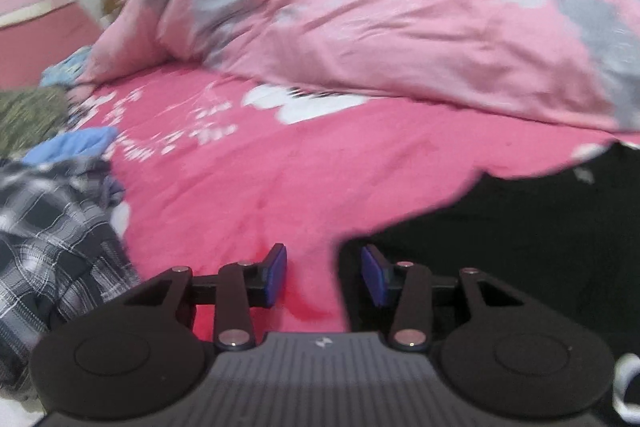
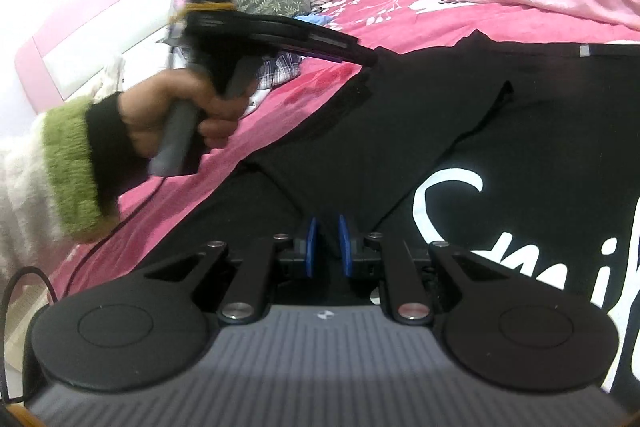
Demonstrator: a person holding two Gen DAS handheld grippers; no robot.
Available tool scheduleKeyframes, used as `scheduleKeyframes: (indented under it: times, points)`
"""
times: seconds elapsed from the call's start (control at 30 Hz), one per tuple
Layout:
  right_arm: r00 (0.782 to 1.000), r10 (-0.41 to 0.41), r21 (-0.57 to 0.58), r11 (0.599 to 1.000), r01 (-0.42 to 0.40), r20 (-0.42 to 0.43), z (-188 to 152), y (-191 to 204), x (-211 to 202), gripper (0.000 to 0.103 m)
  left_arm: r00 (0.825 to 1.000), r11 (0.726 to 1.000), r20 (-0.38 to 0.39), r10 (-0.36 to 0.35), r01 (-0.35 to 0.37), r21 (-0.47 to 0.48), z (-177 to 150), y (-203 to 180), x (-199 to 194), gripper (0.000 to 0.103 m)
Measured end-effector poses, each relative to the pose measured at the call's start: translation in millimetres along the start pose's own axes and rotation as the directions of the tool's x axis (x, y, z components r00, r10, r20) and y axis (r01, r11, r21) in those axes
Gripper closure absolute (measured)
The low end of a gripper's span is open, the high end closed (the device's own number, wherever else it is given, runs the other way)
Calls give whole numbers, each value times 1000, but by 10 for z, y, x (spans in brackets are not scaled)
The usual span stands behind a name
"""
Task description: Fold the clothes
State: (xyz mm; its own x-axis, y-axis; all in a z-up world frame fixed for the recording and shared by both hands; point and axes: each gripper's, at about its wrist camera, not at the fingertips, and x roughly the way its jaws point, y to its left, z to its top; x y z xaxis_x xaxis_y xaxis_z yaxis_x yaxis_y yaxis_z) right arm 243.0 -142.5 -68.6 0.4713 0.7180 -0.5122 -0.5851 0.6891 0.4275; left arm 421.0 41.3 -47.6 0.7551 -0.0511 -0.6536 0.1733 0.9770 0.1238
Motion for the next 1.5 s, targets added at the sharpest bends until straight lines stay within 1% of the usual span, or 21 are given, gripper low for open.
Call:
scheduleKeyframes:
  times: [0.07,0.1,0.17,0.23,0.3,0.33,0.4,0.47,0.53,0.6,0.63,0.7,0.73,0.83,0.93,1.03,1.13,1.17,1.27,1.43,1.5]
  points:
    - [1000,10,13,1000,-10,2,-1,-24,-2,91,998,995,13,62,-61,-85,59,186,104,61]
    - [1000,14,20,1000,-14,3,-2,-34,-4,91,997,989,9,78,-76,-129,82,277,120,62]
    - [1000,19,27,999,-19,4,-5,-43,-7,91,998,978,4,62,-60,-198,116,424,71,63]
    - [1000,20,27,999,-20,5,-8,-41,-8,91,1000,984,26,7,-2,-179,119,414,-81,63]
    - [1000,19,25,1000,-19,5,-9,-37,-9,91,998,995,30,-48,50,-85,93,259,-253,61]
    - [1000,18,25,1000,-19,5,-8,-37,-8,91,997,996,21,-79,80,-42,77,175,-308,61]
    - [1000,18,24,1000,-18,5,-9,-37,-10,91,990,989,-11,-144,144,34,41,-27,-388,61]
    - [1000,18,25,1000,-18,5,-9,-40,-10,91,984,977,-44,-175,179,115,-2,-268,-417,61]
    - [1000,20,28,999,-20,5,-9,-45,-10,91,980,959,-66,-188,198,202,-38,-512,-415,61]
    - [1000,23,32,999,-23,6,-10,-50,-16,91,982,941,-77,-173,188,281,-71,-745,-348,61]
    - [1000,24,33,999,-24,6,-11,-52,-18,91,981,940,-92,-171,191,284,-80,-807,-273,61]
    - [1000,26,35,999,-26,7,-14,-54,-23,91,978,952,-111,-176,197,235,-39,-858,-112,59]
    - [1000,27,36,999,-27,7,-15,-55,-26,91,977,957,-105,-187,206,204,-8,-857,-74,58]
    - [999,33,43,999,-33,9,-19,-65,-35,91,966,964,-82,-246,253,88,136,-809,0,58]
    - [999,50,66,997,-51,12,-22,-109,-36,91,957,957,-19,-291,291,-6,260,-706,-143,57]
    - [998,56,74,996,-57,14,-24,-130,-35,91,951,951,39,-307,308,-38,332,-524,-470,54]
    - [998,57,74,996,-58,15,-32,-135,-44,91,959,960,41,-279,280,-27,263,-303,-890,53]
    - [998,58,75,995,-58,15,-31,-139,-44,91,966,966,29,-258,258,-21,220,-244,-1013,53]
    - [998,61,81,995,-62,14,-25,-153,-42,91,977,977,-14,-215,215,-15,-47,-75,-1354,53]
    - [997,82,116,990,-83,16,-31,-204,-50,91,989,992,-71,-127,128,18,-629,-56,-1602,53]
    - [996,86,132,987,-88,15,-23,-221,-44,91,992,995,-74,-103,104,0,-831,-54,-1631,53]
